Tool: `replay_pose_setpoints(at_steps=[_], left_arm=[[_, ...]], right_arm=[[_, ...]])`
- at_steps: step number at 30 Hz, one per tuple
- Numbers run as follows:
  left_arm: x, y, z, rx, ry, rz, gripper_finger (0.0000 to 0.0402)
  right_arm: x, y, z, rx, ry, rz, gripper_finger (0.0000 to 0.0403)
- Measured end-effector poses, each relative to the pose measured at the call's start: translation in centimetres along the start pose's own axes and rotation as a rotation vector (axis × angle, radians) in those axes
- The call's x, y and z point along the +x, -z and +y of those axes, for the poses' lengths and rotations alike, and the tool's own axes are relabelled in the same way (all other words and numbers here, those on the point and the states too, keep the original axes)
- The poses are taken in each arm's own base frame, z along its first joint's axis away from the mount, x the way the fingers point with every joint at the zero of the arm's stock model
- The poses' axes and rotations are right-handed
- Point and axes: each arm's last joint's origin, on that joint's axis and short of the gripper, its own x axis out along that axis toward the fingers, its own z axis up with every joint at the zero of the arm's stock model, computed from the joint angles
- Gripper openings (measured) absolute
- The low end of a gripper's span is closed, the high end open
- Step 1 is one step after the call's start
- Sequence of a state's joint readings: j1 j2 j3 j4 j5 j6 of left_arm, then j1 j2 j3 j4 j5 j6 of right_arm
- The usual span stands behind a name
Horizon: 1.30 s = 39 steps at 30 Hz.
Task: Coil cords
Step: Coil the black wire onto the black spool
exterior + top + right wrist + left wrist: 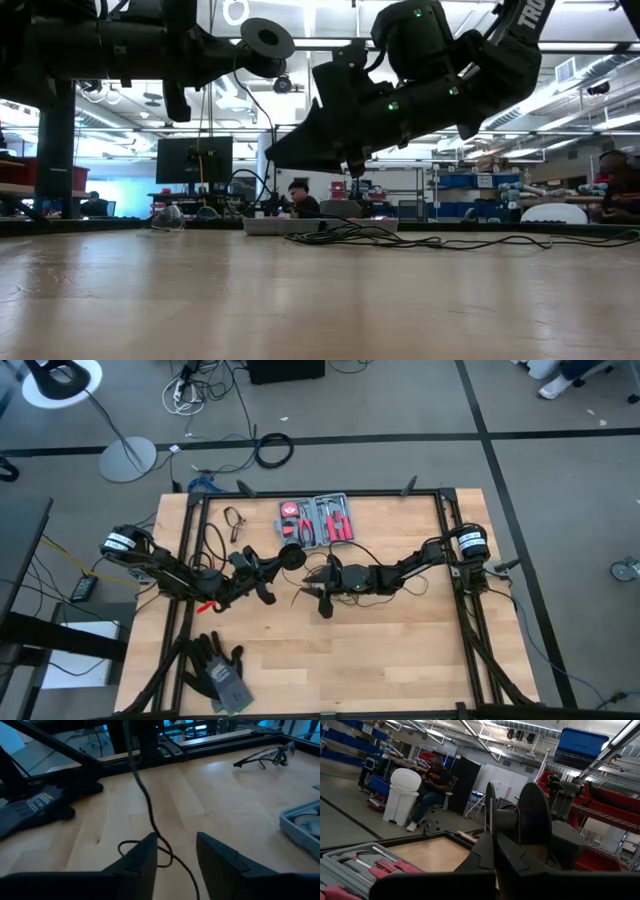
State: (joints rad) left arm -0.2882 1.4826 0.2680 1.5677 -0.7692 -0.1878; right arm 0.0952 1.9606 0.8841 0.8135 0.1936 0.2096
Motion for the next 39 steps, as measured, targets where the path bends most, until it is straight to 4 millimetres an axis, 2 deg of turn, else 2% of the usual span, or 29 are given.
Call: replay_pose_setpoints(at_steps=[5, 6, 11, 15, 23, 30, 34, 39], left_arm=[[0.0, 0.0, 0.0, -0.002, 0.000, 0.000, 0.0000], [0.0, 0.0, 0.0, -0.002, 0.000, 0.000, 0.0000], [0.0, 0.2, 0.0, 0.011, -0.001, 0.016, 0.0000], [-0.2, 0.6, -0.1, 0.031, 0.006, 0.048, 0.0000], [-0.5, 1.2, -0.3, 0.073, 0.014, 0.102, 0.0000], [-0.6, 1.9, -0.1, 0.079, 0.006, 0.157, 0.0000], [-0.7, 2.1, 0.0, 0.097, 0.001, 0.178, 0.0000], [-0.5, 2.4, 0.3, 0.105, -0.023, 0.196, 0.0000]], right_arm=[[0.0, 0.0, 0.1, 0.000, -0.007, -0.001, 0.0023], [0.0, 0.0, 0.1, -0.001, -0.008, -0.002, 0.0013], [-0.1, 0.0, -0.1, 0.012, 0.037, 0.021, 0.0004], [-1.0, -0.7, -0.3, 0.010, 0.105, 0.083, 0.0002], [-4.5, -4.7, -0.3, 0.011, 0.199, 0.130, 0.0001], [-7.2, -8.2, -0.8, 0.058, 0.204, 0.065, 0.0001], [-7.8, -9.3, -0.9, 0.070, 0.193, 0.041, 0.0000], [-7.1, -10.9, -0.4, 0.060, 0.175, 0.081, 0.0000]])
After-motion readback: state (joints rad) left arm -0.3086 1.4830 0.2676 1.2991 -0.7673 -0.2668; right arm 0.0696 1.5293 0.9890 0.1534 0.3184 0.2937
